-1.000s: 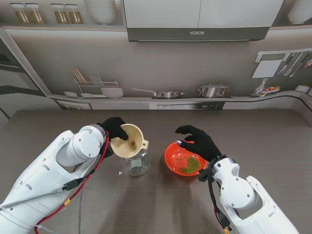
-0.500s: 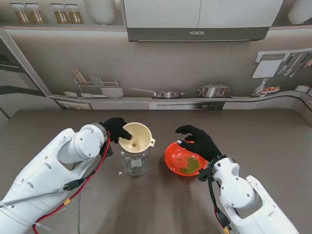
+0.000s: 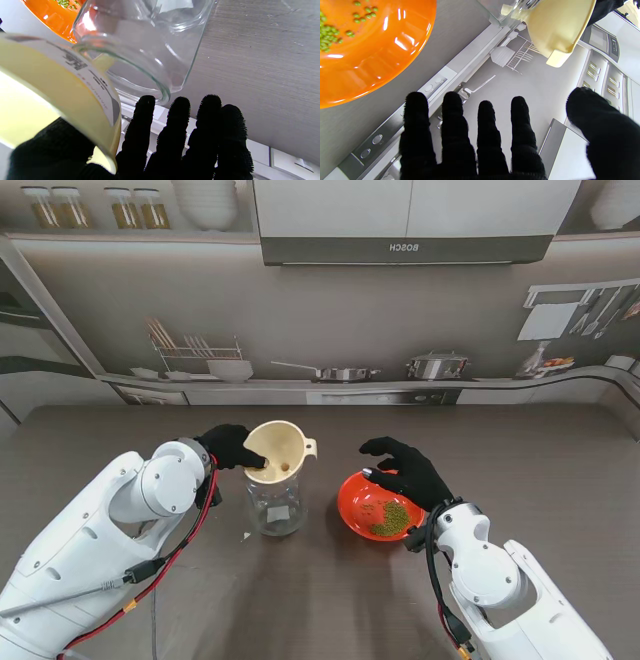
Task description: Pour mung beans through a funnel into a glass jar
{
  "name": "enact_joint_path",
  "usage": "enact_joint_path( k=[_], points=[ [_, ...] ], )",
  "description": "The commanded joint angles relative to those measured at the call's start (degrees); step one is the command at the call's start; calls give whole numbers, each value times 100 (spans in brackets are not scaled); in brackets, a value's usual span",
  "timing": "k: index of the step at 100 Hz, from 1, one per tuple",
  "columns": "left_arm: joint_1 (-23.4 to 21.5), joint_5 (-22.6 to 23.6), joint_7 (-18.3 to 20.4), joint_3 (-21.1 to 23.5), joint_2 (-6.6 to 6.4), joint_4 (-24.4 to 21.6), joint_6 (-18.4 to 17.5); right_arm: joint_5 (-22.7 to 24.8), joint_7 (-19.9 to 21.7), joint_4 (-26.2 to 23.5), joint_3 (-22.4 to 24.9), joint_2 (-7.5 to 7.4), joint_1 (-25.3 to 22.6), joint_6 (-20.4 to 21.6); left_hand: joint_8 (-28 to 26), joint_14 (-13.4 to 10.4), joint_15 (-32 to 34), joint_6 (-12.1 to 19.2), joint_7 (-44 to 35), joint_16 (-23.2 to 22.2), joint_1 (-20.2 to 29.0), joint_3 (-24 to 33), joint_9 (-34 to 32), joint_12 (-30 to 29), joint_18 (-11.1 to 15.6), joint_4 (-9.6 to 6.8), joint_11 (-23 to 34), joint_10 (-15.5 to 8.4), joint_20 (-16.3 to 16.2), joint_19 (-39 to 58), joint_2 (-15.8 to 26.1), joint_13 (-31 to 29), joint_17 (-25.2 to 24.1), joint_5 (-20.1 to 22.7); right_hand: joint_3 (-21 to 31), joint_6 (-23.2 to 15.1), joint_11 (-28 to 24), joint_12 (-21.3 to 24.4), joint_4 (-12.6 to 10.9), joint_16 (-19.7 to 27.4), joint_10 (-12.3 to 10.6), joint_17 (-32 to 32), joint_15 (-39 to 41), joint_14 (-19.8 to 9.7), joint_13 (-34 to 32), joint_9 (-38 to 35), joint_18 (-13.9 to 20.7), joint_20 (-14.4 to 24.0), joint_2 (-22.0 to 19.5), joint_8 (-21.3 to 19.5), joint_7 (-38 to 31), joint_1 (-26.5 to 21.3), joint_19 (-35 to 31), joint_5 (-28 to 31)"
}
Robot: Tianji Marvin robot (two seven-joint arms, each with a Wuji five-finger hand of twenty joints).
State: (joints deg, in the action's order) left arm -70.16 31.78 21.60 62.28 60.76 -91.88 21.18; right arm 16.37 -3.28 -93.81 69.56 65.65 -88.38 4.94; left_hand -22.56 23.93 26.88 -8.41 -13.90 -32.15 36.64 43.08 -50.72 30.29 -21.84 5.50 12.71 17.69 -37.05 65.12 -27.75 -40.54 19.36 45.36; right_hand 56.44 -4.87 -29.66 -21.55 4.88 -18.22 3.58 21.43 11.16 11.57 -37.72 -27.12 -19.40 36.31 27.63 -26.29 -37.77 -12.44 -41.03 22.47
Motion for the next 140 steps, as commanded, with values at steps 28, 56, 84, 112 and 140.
enact_joint_path(
  k=[28, 56, 84, 112, 140],
  points=[
    [-90, -19, 86, 122, -37, 56, -275, -12, 77, 18, -42, 25, -3, 19, 321, 88, -156, -646, 390, 158, -183, -184, 69, -196, -99, -171, -82, -16, 81, -151, 93, 67, -79, -231, 158, 35, -41, 32, -158, 46, 47, -12, 50, -17, -122, 75, 2, 108, -136, 69, -110, 59, 79, -12],
    [-94, -63, 118, 163, -44, 69, -423, -81, 84, 46, -62, 33, 19, 28, 286, 67, 3, -597, 287, 80, -212, -199, -28, -142, -112, -173, 7, -24, -3, 52, 138, -71, 37, -123, 159, 45, -43, 31, -159, 45, 50, -18, 53, -16, -126, 73, 2, 111, -140, 73, -117, 56, 86, -10],
    [-139, -192, 225, 207, -62, -19, -411, -106, 100, 74, -72, 33, 41, 36, 214, 60, 97, -554, 186, 22, -221, -227, -77, -69, -138, -180, 71, -41, -60, 187, 156, -120, 85, -25, 159, 45, -44, 31, -160, 42, 50, -19, 52, -18, -120, 71, 0, 117, -157, 78, -117, 57, 94, -16],
    [-184, -269, 224, 276, -57, -137, -392, -141, 98, 100, -82, 38, 60, 52, 185, 77, 110, -578, 189, 17, -212, -236, -113, -44, -150, -183, 84, -27, -64, 200, 166, -149, 111, -45, 159, 51, -50, 29, -159, 38, 50, -16, 60, -15, -139, 47, -8, 123, -161, 81, -121, 56, 103, -7],
    [-174, -271, 247, 284, -62, -146, -405, -163, 104, 118, -85, 39, 71, 58, 184, 74, 106, -577, 223, 17, -218, -270, -92, -31, -159, -181, 75, -31, -66, 207, 172, -134, 113, -94, 159, 49, -48, 31, -158, 36, 53, -13, 63, -17, -154, 20, -1, 128, -158, 83, -127, 47, 112, 1]
  ],
)
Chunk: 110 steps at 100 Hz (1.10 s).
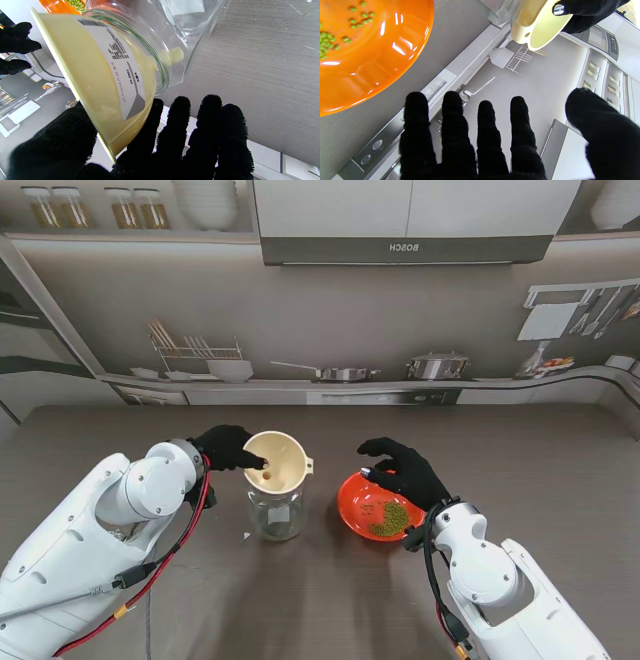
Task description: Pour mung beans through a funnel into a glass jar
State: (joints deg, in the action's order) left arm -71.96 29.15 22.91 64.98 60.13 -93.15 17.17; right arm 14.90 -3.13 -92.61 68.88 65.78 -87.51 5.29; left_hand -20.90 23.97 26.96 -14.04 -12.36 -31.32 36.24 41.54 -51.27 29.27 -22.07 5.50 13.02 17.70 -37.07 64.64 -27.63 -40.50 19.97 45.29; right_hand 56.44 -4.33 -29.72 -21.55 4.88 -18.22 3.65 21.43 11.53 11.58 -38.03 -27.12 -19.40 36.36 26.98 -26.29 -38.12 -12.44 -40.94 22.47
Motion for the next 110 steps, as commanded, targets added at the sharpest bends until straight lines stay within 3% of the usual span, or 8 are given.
enact_joint_path(
  k=[1, 51, 88, 110],
  points=[
    [6, -3, 116, 13, 0, -19, -5, -16, 90, -2, -17, 26, -15, 23, 21, 70, 96, -15, 77, -66, -180, -118, -33, 71, -137, -181, 42, -33, -64, 255, 164, -135, 51, -103, 159, -4, -40, 31, -157, 37, 49, -13, 22, -11, -115, 21, -1, 124, -95, 83, -91, 48, 103, -1],
    [-22, 457, 107, 45, -30, 23, -379, -44, 84, 29, -19, 32, 5, 30, 370, 38, 50, -71, 461, -56, -228, -235, 35, 57, -103, -175, 5, -54, -40, 177, 174, -60, -32, -493, 164, 46, -44, 28, -156, 31, 49, 0, 35, -7, -151, -13, -13, 136, -107, 86, -113, 46, 112, -3],
    [-314, 297, -335, 301, 40, 107, -942, -53, 100, 43, -32, 30, 10, 30, 448, -35, -102, -142, 447, -4, -143, -134, 215, 8, -119, -189, -69, -93, 1, -52, 218, 136, -245, -554, 162, 58, -46, 28, -156, 29, 54, -2, 42, -15, -169, -37, -8, 142, -109, 92, -126, 47, 117, 0],
    [-438, 433, -369, 403, 30, 68, -1013, -70, 108, 51, -44, 30, 14, 33, 483, -17, -319, -56, 459, 86, -177, -188, 411, -166, -103, -179, -245, -122, 51, -342, 268, 332, -424, -648, 163, 69, -46, 28, -157, 28, 62, -2, 47, -22, -180, -52, -13, 145, -113, 95, -134, 45, 120, 3]
  ],
)
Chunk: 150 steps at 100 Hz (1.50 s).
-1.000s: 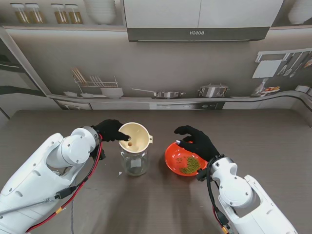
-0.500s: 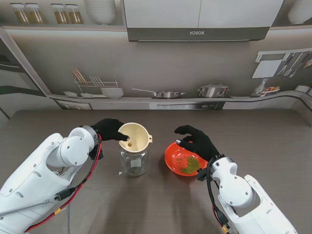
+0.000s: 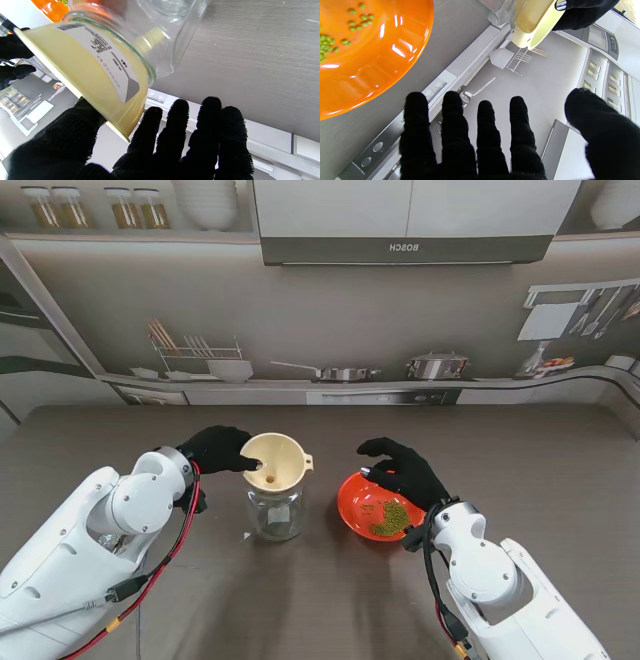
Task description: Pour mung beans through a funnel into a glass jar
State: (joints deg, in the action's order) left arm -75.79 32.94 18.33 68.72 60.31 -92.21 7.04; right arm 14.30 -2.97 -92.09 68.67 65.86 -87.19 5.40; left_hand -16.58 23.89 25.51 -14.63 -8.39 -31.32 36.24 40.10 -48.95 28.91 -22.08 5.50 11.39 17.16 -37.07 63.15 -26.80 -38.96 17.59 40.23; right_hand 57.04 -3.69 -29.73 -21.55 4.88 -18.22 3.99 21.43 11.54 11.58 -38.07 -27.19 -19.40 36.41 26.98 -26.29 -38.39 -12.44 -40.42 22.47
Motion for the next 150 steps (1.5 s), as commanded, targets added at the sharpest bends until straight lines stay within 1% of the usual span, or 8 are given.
enact_joint_path(
  k=[1, 28, 54, 67, 89, 118, 130, 150],
  points=[
    [-62, 65, 81, 33, 13, -28, -4, -10, 91, -1, -23, 23, -18, 21, 52, -4, -197, 13, 60, 99, -176, -52, 190, -151, -101, -180, -96, -71, 55, -219, 187, 195, -197, -145, 103, -2, -46, 28, -157, 27, 20, -2, 48, -24, -179, -47, -13, 140, -116, 95, -108, 48, 67, 2],
    [-314, 142, -455, 241, 96, -87, -234, -3, 85, 12, -40, 24, -12, 28, 143, -13, -947, 359, 222, 567, -321, -479, 839, -808, 9, -198, -498, -233, 387, -1359, 357, 932, -799, -604, 109, -2, -45, 28, -156, 28, 30, 2, 46, -22, -175, -43, -11, 144, -113, 104, -104, 45, 68, -14],
    [-571, 57, -862, 497, 173, -285, -341, 7, 62, 31, -61, 29, 0, 40, 157, -47, -1320, 376, 211, 826, -300, -839, 1057, -1047, 51, -259, -584, -226, 569, -2035, 571, 1261, -963, -617, 116, -12, -43, 29, -155, 31, 21, 0, 41, -21, -160, -34, -8, 146, -105, 108, -104, 42, 71, -22],
    [-739, 36, -1113, 611, 215, -426, -491, 16, 36, 43, -70, 35, 3, 50, 140, -133, -1507, 375, 174, 993, -271, -845, 1218, -1183, 142, -268, -641, -269, 744, -2529, 555, 1502, -1107, -522, 118, -13, -42, 30, -152, 35, 10, -2, 32, -28, -145, -30, -8, 147, -83, 111, -104, 39, 72, -26],
    [-1043, -40, -1636, 732, 300, -610, -1032, 50, -5, 69, -99, 40, 18, 93, 119, -263, -1689, 377, 166, 1167, -238, -744, 1357, -1316, 294, -267, -667, -324, 1003, -3310, 490, 1749, -1219, -513, 120, -35, -43, 28, -144, 39, -17, -8, 25, -33, -125, -14, -3, 150, -37, 118, -97, 35, 72, -38],
    [-1400, -101, -2420, 576, 440, -760, -1458, 97, -32, 89, -127, 41, 33, 127, 75, -309, -1728, 383, 118, 1223, -187, -632, 1365, -1352, 362, -266, -657, -362, 1077, -3634, 385, 1803, -1194, -435, 118, -34, -41, 30, -137, 43, -7, -13, 18, -21, -106, -14, 0, 150, -10, 125, -95, 35, 72, -41],
    [-1519, -55, -2625, 503, 470, -777, -1559, 108, -28, 88, -132, 39, 30, 127, 70, -358, -1746, 397, 138, 1241, -182, -600, 1438, -1372, 361, -260, -682, -403, 1099, -3764, 353, 1844, -1187, -481, 116, -36, -41, 29, -137, 44, -7, -14, 17, -38, -104, -11, 4, 151, -6, 126, -97, 36, 71, -36],
    [-1647, -194, -2843, 430, 522, -720, -1784, 138, -33, 82, -133, 37, 24, 124, 64, -451, -1808, 439, 197, 1286, -144, -465, 1665, -1467, 533, -256, -738, -476, 1118, -4316, 219, 1975, -1113, -633, 109, -73, -26, 33, -131, 50, -42, -24, 1, -34, -63, 43, -2, 149, 35, 135, -73, 34, 76, -97]
  ],
)
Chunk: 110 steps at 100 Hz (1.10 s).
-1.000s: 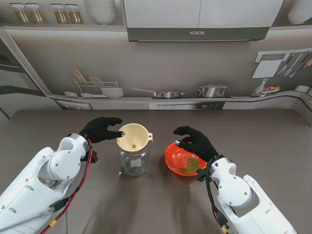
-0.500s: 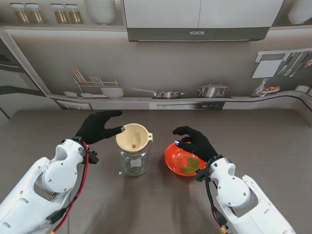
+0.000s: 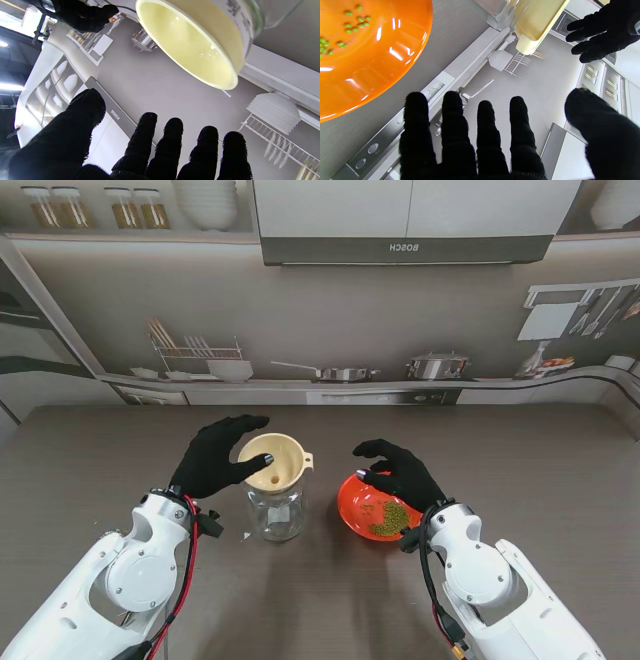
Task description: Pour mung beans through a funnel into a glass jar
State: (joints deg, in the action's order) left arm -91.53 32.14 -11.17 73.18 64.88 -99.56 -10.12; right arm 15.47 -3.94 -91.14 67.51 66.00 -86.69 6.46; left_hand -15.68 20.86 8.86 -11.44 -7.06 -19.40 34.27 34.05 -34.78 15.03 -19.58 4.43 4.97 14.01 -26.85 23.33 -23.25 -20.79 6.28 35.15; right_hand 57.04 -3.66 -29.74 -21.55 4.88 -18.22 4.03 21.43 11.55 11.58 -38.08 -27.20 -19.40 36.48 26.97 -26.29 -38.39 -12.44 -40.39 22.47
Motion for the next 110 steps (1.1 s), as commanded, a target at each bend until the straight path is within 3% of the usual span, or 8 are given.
enact_joint_path(
  k=[1, 22, 33, 52, 76, 110],
  points=[
    [-80, -133, 111, -14, 65, 15, -84, 22, 63, -13, -17, 22, -27, 19, -24, -155, -149, 119, 73, 98, 60, 158, 268, -87, 297, -150, -100, -165, 103, -386, -149, 168, 25, -147, 109, -75, -25, 33, -131, 50, -48, -30, -1, -34, -59, 47, -3, 141, 41, 136, -71, 31, 76, -101],
    [-286, -419, 361, 166, 30, -100, -432, 111, 17, -19, -21, 22, -24, 34, -60, -398, -154, 154, 45, 119, 233, 585, 310, -102, 571, -170, -72, -229, 142, -827, -533, 172, 217, -181, 76, -157, -18, 31, -112, 58, -81, -60, -28, -44, 9, 127, -2, 142, 155, 144, -34, 14, 89, -169],
    [-408, -539, 487, 269, 11, -211, -532, 234, -13, -57, -16, 13, -39, 29, -80, -457, -140, 195, 26, 124, 236, 651, 259, -97, 591, -147, -59, -256, 149, -986, -596, 138, 265, -138, 43, -161, -24, 28, -100, 58, -107, -59, -32, -44, 17, 126, 16, 148, 202, 142, -29, 20, 87, -174],
    [-572, -575, 732, 408, -42, -417, -582, 522, -29, -127, 12, -15, -40, -69, -103, -427, -142, 210, -1, 135, 213, 585, 227, -99, 550, -127, -56, -264, 100, -1087, -567, 116, 284, -62, -27, -192, -12, 31, -89, 58, -122, -47, -33, -50, 14, 114, 34, 161, 250, 141, -14, 40, 79, -173],
    [-654, -588, 831, 479, -62, -512, -568, 838, 116, -639, 241, -77, -194, -536, -114, -392, -122, 196, -3, 126, 220, 517, 151, -91, 515, -129, -38, -251, 10, -1117, -493, 62, 314, -30, -112, -207, 1, 32, -89, 59, -139, -41, -39, -67, 7, 76, 47, 169, 297, 141, 8, 64, 73, -147],
    [-760, -549, 827, 580, -62, -611, -494, 1486, 594, -474, 231, -226, 183, -741, -116, -385, -133, 188, 3, 123, 239, 420, 146, -87, 497, -138, -48, -237, -77, -1151, -414, 63, 311, -18, -236, -260, 28, 27, -79, 68, -187, -6, -54, -138, 40, 127, 118, 184, 489, 130, 39, 95, 30, -155]
  ],
)
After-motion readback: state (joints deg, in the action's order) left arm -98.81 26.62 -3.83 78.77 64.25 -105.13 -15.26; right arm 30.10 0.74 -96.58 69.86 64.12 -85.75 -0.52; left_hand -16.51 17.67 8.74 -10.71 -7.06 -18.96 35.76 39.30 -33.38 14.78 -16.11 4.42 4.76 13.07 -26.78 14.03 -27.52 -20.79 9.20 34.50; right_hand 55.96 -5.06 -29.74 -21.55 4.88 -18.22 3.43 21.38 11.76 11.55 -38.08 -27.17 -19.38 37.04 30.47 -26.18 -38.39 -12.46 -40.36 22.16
